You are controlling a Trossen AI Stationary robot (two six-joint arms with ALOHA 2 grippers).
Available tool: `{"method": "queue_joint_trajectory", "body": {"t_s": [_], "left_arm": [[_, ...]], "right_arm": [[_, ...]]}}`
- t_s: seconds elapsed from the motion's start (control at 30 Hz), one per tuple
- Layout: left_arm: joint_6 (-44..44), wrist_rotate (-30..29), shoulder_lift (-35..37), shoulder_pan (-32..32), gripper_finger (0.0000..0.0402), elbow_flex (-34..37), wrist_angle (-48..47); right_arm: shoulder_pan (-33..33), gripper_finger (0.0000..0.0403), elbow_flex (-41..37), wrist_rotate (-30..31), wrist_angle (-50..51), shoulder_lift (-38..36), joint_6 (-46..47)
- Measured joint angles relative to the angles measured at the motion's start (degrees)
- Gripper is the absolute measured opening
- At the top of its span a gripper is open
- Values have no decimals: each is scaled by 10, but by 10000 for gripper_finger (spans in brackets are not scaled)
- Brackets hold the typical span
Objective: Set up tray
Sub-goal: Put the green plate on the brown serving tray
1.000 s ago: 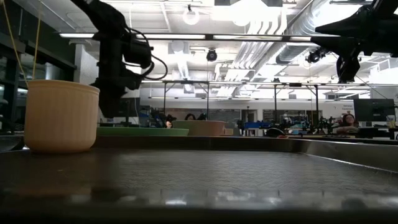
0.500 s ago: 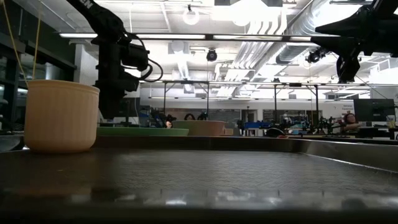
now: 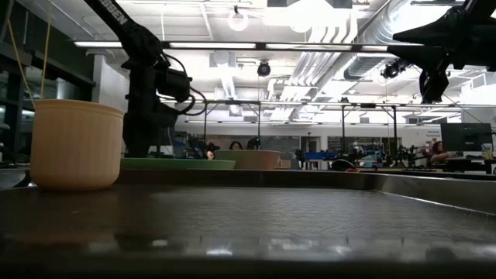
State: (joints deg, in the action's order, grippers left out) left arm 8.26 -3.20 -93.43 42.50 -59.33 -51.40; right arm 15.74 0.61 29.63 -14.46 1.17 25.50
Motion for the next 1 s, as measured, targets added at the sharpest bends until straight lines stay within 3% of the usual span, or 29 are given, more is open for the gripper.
{"method": "queue_joint_trajectory", "body": {"t_s": [0.37, 0.6, 1.0], "left_arm": [[19, 11, 10, 0, 170, 0, 2], [19, -32, 21, 12, 174, -23, -30], [-31, -4, 17, 47, 174, -4, -24]], "right_arm": [[0, 74, 0, 1, 0, 0, 0], [0, 74, 0, 4, 0, 0, 0], [0, 74, 0, 9, 0, 0, -2]]}}
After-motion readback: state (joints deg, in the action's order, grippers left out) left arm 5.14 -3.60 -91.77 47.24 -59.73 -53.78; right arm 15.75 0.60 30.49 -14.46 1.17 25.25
